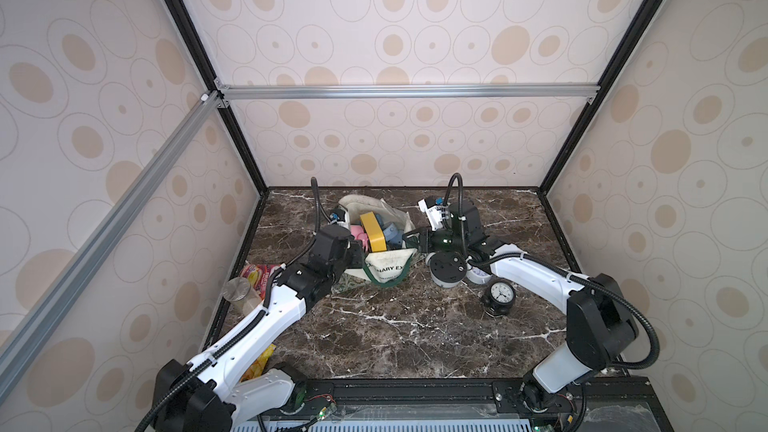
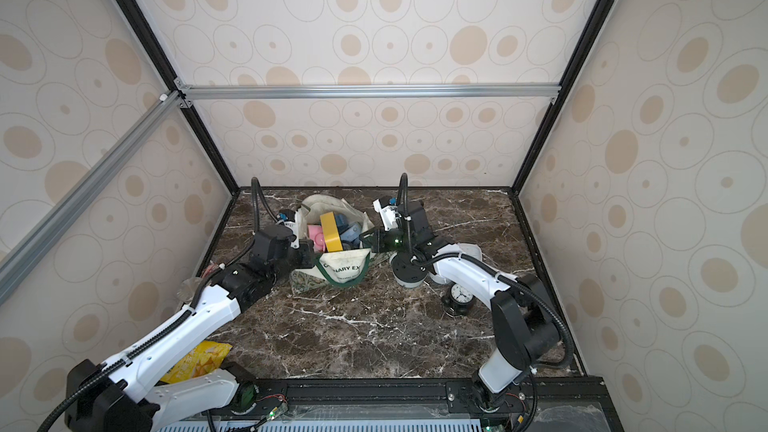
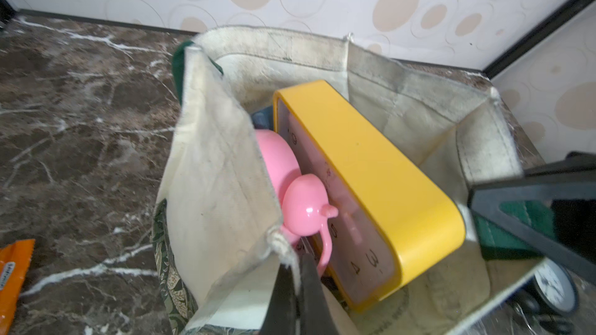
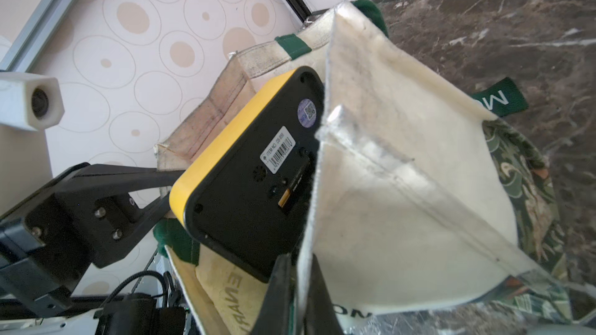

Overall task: Put the alarm clock into the canvas bag
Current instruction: Move the canvas bag to the center of the board, then adjust the canvas bag at the center of the board.

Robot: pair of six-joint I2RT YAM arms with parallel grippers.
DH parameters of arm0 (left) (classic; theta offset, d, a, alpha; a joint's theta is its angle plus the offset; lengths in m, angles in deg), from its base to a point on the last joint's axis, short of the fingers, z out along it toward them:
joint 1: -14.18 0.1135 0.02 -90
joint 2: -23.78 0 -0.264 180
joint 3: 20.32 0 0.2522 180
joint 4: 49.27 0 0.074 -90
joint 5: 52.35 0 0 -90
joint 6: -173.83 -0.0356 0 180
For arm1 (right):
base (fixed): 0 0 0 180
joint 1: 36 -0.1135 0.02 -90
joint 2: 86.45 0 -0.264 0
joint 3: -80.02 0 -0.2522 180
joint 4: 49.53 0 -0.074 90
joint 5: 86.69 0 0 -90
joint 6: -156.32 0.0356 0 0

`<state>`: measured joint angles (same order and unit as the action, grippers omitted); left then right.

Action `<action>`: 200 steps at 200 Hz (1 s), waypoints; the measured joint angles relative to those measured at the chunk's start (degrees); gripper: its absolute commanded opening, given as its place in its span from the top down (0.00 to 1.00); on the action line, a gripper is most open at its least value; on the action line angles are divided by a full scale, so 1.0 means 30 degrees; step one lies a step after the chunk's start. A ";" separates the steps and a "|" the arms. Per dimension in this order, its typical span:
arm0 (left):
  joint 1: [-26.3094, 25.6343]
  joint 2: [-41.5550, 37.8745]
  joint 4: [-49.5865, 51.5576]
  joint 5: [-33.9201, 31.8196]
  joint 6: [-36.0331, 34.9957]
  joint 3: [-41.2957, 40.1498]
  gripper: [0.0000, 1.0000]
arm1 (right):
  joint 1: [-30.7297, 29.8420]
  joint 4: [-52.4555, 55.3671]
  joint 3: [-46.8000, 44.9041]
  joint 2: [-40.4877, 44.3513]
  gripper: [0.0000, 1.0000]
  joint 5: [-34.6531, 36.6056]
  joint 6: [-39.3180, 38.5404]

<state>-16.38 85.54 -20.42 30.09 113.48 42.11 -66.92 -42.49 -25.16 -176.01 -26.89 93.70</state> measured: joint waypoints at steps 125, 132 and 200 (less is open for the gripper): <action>-0.0007 0.0051 0.1741 -0.3752 0.2652 0.2164 0.20 | 0.0328 0.3446 0.1333 0.1639 0.20 0.4670 -0.2958; -0.0007 0.0284 0.1814 -0.3920 0.2667 0.2331 0.20 | 0.0248 0.3854 0.2040 0.1443 0.19 0.4860 -0.3220; 0.0015 0.3228 0.1851 -0.3949 0.2696 0.3330 0.18 | -0.1326 0.8138 0.9071 -0.3082 0.14 0.5442 -0.5523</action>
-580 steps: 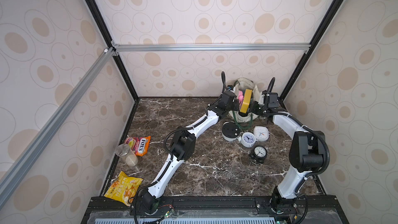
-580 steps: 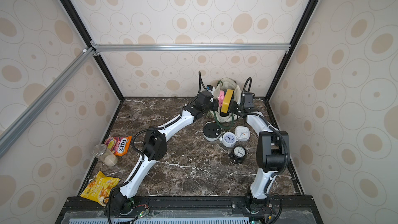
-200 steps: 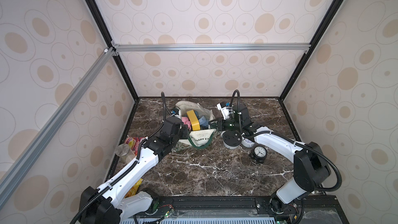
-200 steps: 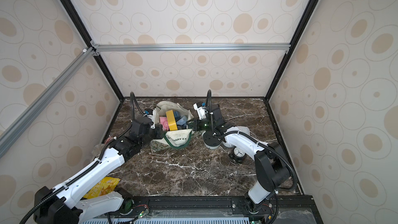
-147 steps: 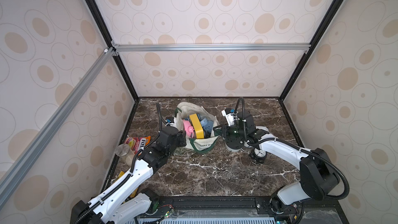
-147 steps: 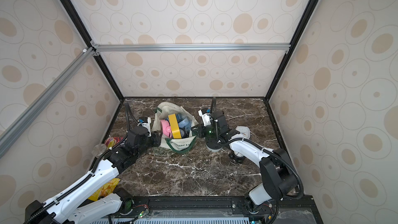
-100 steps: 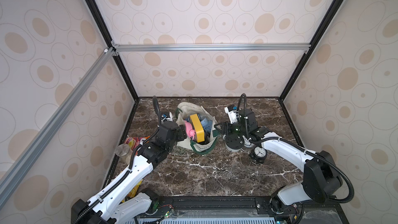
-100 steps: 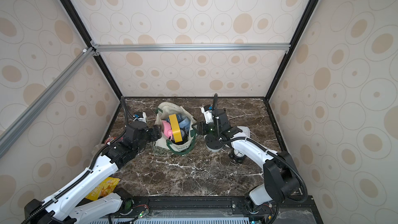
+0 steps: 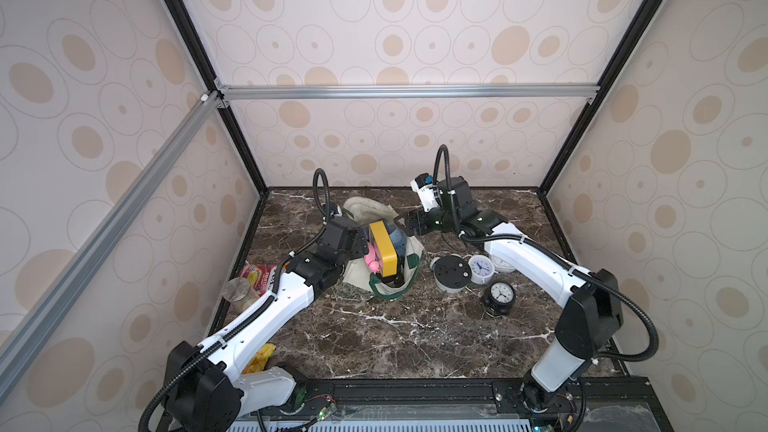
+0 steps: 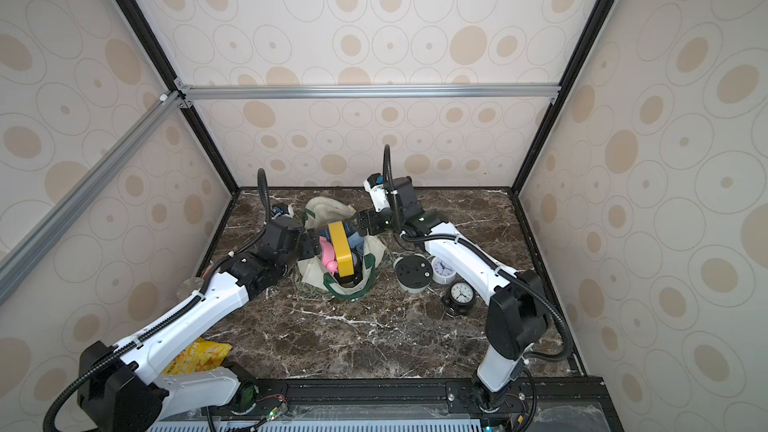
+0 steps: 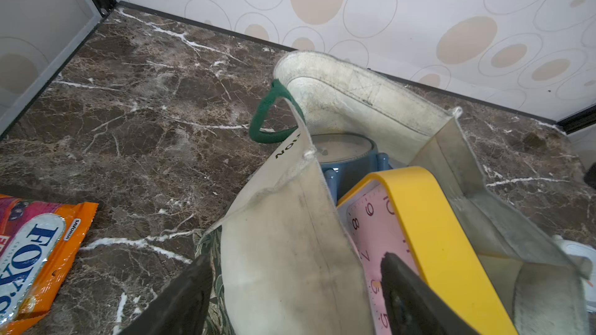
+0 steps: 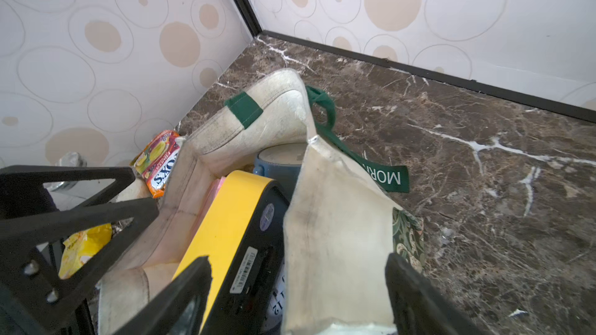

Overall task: Put the alarm clock into the canvas bag
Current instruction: Adjust the canvas bag at the center of the board.

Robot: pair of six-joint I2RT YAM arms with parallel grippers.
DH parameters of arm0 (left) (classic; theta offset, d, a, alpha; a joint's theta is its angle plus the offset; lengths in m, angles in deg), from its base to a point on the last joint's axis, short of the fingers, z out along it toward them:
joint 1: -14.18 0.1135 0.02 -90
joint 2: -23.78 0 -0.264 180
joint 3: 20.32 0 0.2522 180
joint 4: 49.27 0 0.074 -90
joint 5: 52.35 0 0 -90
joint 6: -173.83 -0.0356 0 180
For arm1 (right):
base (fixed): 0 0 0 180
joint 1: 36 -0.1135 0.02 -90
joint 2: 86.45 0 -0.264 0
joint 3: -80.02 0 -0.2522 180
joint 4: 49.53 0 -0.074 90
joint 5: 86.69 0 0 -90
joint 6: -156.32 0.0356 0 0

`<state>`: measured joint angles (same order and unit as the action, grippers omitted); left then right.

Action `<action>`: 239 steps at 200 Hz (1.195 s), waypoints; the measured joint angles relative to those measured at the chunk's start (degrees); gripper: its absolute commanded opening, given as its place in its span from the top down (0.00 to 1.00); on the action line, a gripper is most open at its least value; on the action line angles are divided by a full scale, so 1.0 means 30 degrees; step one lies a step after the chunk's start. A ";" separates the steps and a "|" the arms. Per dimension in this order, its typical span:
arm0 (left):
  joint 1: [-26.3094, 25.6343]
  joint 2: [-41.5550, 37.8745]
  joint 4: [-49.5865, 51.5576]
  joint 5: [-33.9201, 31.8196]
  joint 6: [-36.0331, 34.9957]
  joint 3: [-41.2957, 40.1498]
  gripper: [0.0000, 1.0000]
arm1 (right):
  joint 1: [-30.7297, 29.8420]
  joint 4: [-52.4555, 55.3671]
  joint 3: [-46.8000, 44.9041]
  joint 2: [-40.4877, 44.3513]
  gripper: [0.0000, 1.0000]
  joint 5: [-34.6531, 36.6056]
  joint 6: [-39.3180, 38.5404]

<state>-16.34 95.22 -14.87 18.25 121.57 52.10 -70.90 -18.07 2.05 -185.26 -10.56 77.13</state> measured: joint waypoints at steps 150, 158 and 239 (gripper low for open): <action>0.0444 0.0474 0.0430 -0.0940 0.0845 -0.0080 0.80 | -0.1013 0.6084 0.5697 -0.4947 0.42 0.4860 -0.0911; 0.0517 0.0328 0.0423 -0.0918 0.0918 -0.0262 0.83 | -0.1035 0.6331 0.5989 -0.5231 0.47 0.5064 -0.0918; 0.1996 -0.0576 0.0532 -0.0044 0.0342 -0.0641 1.00 | -0.1319 0.5574 0.4852 -0.4444 1.00 0.5493 -0.0488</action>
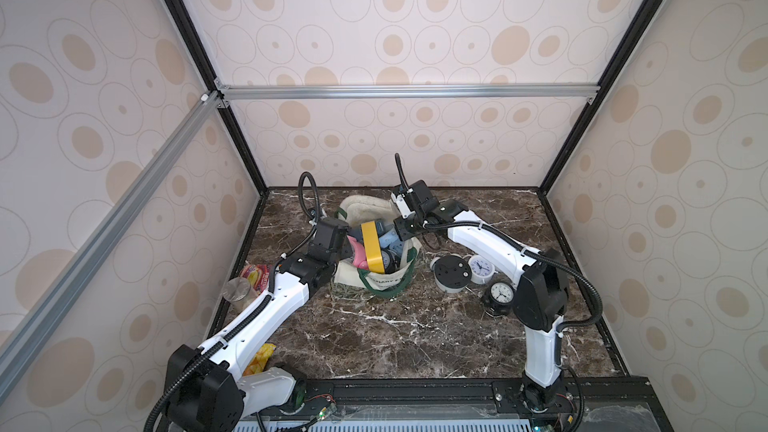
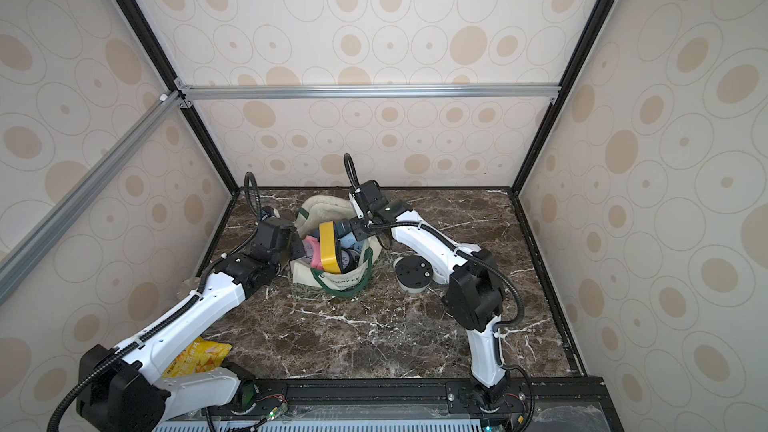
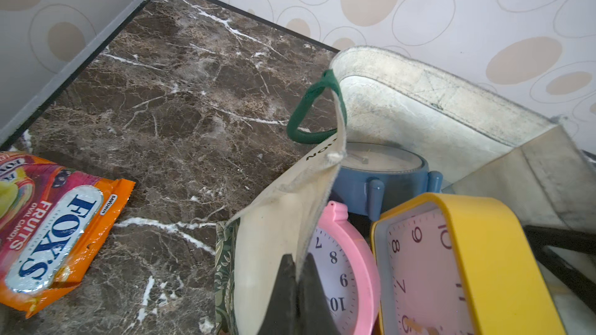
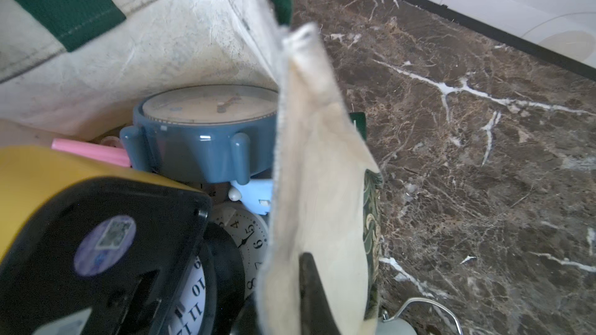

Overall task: Put the alarm clock into the canvas bag
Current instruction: Adjust the canvas bag at the center of the board.

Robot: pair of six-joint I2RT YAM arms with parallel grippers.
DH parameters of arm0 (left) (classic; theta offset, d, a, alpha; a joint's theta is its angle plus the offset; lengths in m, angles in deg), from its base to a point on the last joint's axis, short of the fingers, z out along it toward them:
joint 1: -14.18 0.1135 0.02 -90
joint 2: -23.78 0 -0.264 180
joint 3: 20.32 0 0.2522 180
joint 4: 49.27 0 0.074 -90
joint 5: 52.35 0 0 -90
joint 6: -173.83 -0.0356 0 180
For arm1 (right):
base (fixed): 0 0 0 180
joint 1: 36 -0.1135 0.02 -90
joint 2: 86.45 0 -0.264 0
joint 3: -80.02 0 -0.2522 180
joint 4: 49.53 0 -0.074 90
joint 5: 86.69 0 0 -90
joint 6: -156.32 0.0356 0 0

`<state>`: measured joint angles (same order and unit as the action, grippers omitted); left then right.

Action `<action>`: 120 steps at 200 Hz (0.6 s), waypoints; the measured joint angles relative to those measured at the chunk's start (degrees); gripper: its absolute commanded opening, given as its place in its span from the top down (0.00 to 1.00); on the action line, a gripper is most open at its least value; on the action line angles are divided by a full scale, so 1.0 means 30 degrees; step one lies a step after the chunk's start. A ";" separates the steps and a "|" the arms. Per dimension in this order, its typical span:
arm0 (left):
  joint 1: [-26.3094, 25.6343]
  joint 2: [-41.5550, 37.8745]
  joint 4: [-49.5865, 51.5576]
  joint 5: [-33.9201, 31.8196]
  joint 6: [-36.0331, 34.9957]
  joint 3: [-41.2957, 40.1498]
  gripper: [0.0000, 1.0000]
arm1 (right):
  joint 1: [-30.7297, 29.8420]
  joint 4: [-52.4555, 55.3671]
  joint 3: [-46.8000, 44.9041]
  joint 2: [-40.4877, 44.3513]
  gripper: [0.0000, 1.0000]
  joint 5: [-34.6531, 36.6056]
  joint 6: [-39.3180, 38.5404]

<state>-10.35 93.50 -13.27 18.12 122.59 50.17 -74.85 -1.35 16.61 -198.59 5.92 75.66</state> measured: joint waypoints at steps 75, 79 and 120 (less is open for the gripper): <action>0.0882 0.0466 0.3840 0.0109 -0.2951 0.5282 1.00 | 0.2331 -0.1275 -0.2310 0.3883 1.00 0.0211 0.0787; 0.0962 0.0386 0.3832 0.0226 -0.2965 0.5275 1.00 | 0.2368 -0.1428 -0.2463 0.4146 1.00 0.0131 0.0918; 0.2994 -0.0277 0.3657 0.1960 -0.3606 0.4503 1.00 | 0.2127 -0.2492 -0.3308 0.5027 1.00 -0.0393 0.1574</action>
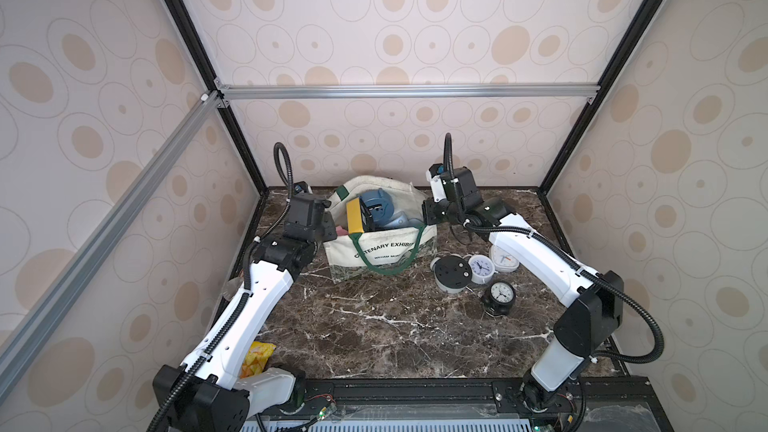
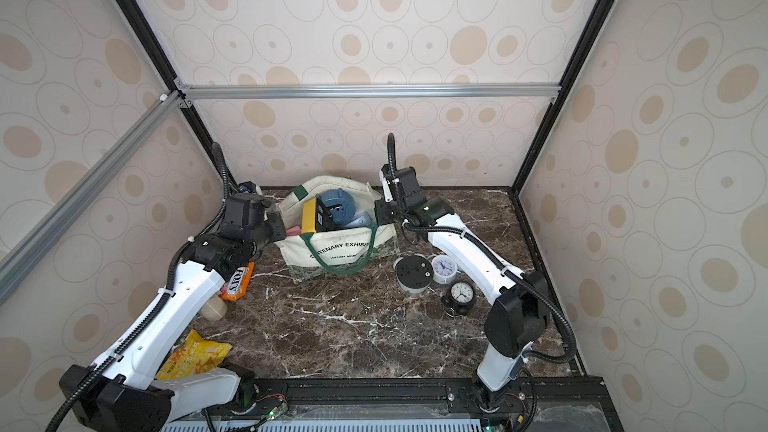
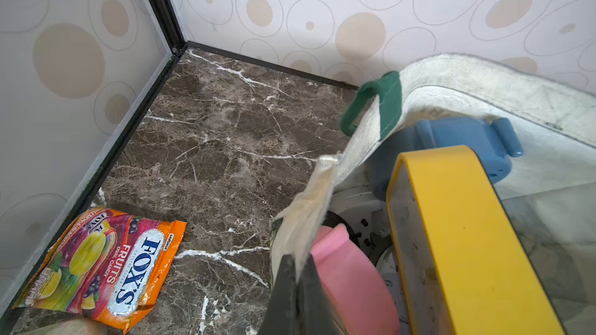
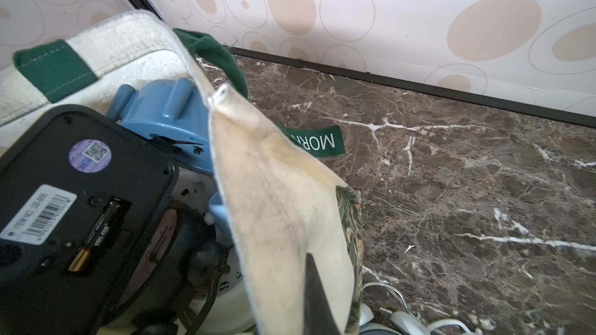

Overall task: Put the alarm clock into the canvas bag
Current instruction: Adjust the canvas bag at the center of the board.

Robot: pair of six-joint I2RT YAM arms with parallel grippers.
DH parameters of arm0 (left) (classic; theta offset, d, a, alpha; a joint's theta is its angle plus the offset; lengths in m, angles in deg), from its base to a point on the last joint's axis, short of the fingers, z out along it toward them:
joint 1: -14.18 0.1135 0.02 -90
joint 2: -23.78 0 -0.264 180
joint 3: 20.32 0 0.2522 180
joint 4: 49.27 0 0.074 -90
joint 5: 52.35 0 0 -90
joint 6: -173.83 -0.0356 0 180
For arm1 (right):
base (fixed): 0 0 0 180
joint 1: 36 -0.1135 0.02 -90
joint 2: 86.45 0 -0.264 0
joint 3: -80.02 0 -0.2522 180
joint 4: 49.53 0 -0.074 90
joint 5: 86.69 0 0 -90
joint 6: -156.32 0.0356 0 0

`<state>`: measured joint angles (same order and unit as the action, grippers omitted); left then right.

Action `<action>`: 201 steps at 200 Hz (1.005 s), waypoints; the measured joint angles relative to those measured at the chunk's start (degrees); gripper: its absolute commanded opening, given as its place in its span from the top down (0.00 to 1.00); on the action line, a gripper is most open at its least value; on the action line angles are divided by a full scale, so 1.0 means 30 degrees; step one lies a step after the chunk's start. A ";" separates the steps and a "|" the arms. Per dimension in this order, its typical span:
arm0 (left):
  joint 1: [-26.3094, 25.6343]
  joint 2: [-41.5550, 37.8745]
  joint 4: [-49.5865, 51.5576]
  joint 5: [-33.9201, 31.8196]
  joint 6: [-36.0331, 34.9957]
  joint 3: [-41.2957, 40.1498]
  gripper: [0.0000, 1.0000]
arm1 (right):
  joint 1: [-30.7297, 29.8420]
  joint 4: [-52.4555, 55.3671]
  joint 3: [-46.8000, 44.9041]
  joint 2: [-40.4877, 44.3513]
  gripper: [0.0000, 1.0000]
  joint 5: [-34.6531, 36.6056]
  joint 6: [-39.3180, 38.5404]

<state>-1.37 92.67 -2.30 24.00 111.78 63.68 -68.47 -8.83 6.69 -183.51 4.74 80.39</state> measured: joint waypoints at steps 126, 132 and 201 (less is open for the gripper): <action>0.0007 0.2710 -0.1253 0.1056 -0.0291 0.0109 1.00 | -0.0073 -0.1035 -0.0444 -0.1115 1.00 0.0306 0.0823; 0.0000 0.2215 -0.1195 0.0736 -0.0350 -0.0226 1.00 | -0.0058 -0.1260 -0.0816 -0.0925 1.00 0.0357 0.0801; 0.1537 -0.0940 -0.2557 0.2004 -0.0022 -0.4014 1.00 | 0.0758 -0.4772 -0.4809 0.0109 1.00 -0.2783 0.2659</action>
<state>3.24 89.85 -9.97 30.01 111.71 51.64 -66.20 -23.14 -7.74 -183.18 -3.61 88.36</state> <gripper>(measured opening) 0.047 0.065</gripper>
